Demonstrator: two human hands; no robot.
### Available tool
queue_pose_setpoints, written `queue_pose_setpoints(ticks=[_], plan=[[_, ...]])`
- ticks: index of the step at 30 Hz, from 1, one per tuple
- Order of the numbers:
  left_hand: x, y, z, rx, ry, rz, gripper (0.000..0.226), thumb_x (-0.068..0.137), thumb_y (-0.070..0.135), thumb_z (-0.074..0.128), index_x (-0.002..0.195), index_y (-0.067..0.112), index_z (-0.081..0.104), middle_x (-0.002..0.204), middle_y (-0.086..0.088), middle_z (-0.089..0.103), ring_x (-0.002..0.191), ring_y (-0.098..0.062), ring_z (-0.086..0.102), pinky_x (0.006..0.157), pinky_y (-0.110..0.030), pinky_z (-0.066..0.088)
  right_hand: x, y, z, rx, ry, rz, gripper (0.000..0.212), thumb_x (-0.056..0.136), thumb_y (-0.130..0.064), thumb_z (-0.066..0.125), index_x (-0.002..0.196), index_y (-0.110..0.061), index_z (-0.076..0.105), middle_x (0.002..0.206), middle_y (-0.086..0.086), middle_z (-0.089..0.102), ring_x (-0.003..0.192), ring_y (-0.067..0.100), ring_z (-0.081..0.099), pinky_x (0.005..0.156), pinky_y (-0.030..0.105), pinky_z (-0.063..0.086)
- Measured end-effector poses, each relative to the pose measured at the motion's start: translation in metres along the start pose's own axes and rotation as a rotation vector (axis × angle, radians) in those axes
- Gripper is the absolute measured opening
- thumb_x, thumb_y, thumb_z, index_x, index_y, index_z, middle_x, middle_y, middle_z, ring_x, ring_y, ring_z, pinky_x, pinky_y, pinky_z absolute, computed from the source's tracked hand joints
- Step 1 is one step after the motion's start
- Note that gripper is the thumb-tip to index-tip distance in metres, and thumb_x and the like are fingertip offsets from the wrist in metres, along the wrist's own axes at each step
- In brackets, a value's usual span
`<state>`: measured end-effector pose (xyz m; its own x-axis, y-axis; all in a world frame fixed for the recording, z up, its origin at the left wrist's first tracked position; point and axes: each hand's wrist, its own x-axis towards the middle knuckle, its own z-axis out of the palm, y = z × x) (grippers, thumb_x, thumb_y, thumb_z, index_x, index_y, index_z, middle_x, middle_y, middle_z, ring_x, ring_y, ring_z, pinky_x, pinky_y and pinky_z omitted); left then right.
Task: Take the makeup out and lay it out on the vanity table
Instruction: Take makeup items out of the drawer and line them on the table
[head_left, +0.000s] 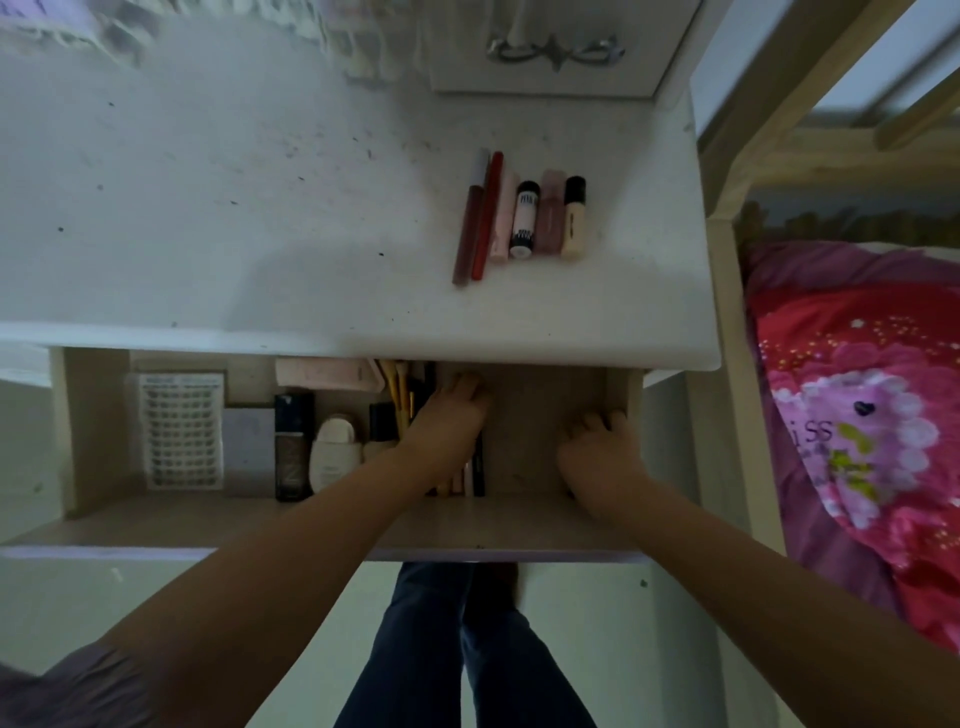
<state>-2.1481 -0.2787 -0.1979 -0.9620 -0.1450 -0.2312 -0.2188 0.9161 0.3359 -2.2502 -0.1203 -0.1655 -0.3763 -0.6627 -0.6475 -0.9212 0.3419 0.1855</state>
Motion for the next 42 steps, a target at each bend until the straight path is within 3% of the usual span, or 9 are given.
queue_pose_setpoints(ticks=[4,11,15,19,24,30,36,39,42], plan=[[0.005,0.003,-0.013,-0.320,0.024,-0.139,0.022,0.088,-0.006,0.050,0.106,-0.007,0.063,0.111,-0.024,0.057,0.110,-0.038,0.050,0.091,-0.028,0.037,-0.001,0.010,0.002,0.082,0.112,-0.057,0.038,0.086,-0.016,0.055,0.123,-0.008,0.050,0.119,0.013,0.058,0.116,0.029,0.048,0.098,0.038,0.030],[-0.009,0.014,-0.048,-0.478,-0.197,-0.191,0.033,0.097,0.014,0.047,0.129,0.006,0.052,0.129,-0.010,0.057,0.116,-0.019,0.053,0.092,-0.015,0.036,-0.015,0.028,-0.025,0.736,0.137,-0.100,0.016,0.090,-0.024,0.057,0.103,-0.015,0.057,0.100,0.001,0.057,0.091,0.019,0.057,0.074,0.025,0.042],[-0.021,0.021,-0.131,-0.469,0.018,-0.112,0.019,0.096,0.020,0.048,0.113,0.026,0.046,0.089,0.017,0.055,0.073,0.001,0.055,0.063,-0.005,0.042,-0.038,0.070,-0.091,1.097,0.231,-0.097,0.004,0.092,-0.021,0.055,0.092,-0.024,0.058,0.083,-0.011,0.058,0.075,0.007,0.055,0.066,0.015,0.040],[0.005,-0.006,-0.200,-0.605,0.395,-0.204,0.009,0.094,0.017,0.050,0.103,0.018,0.047,0.077,0.010,0.061,0.065,0.004,0.060,0.063,-0.006,0.048,-0.029,0.116,-0.142,1.265,0.300,-0.048,0.009,0.095,-0.017,0.051,0.094,-0.019,0.060,0.084,0.000,0.064,0.072,0.017,0.059,0.070,0.028,0.050],[0.074,-0.041,-0.199,-0.541,0.296,-0.392,0.015,0.095,0.023,0.051,0.100,0.010,0.056,0.077,-0.002,0.063,0.055,-0.007,0.057,0.044,-0.006,0.041,0.023,0.150,-0.166,1.152,0.383,0.056,0.018,0.096,-0.021,0.051,0.100,-0.009,0.064,0.085,0.006,0.065,0.072,0.020,0.060,0.075,0.034,0.051],[0.105,-0.042,-0.182,-0.543,0.279,-0.439,0.018,0.094,0.023,0.054,0.104,0.011,0.061,0.089,-0.004,0.060,0.062,-0.009,0.055,0.058,-0.018,0.050,0.063,0.149,-0.170,1.027,0.383,0.086,0.030,0.096,-0.023,0.050,0.100,0.002,0.065,0.085,0.015,0.061,0.064,0.016,0.051,0.065,0.028,0.042],[0.092,-0.030,-0.184,-0.646,0.284,-0.486,0.029,0.095,0.024,0.052,0.122,0.014,0.050,0.087,0.003,0.055,0.067,-0.009,0.059,0.049,-0.009,0.047,0.062,0.141,-0.156,1.118,0.479,0.110,0.029,0.097,-0.018,0.045,0.123,-0.012,0.055,0.104,0.005,0.055,0.087,0.017,0.054,0.076,0.030,0.045],[0.060,-0.014,-0.182,-0.708,0.373,-0.474,0.021,0.096,0.025,0.048,0.115,0.014,0.046,0.088,0.005,0.053,0.071,-0.010,0.062,0.055,-0.017,0.053,0.038,0.136,-0.138,0.963,0.820,0.133,0.028,0.097,-0.012,0.041,0.119,-0.006,0.057,0.105,0.016,0.060,0.088,0.025,0.059,0.079,0.038,0.051],[-0.001,0.008,-0.152,-0.683,0.428,-0.256,0.004,0.096,0.018,0.044,0.094,0.019,0.046,0.074,0.007,0.051,0.062,-0.006,0.054,0.057,-0.020,0.050,-0.011,0.109,-0.118,0.831,1.019,-0.014,0.029,0.093,-0.014,0.039,0.101,0.001,0.062,0.089,0.009,0.061,0.066,0.018,0.055,0.061,0.018,0.045]])
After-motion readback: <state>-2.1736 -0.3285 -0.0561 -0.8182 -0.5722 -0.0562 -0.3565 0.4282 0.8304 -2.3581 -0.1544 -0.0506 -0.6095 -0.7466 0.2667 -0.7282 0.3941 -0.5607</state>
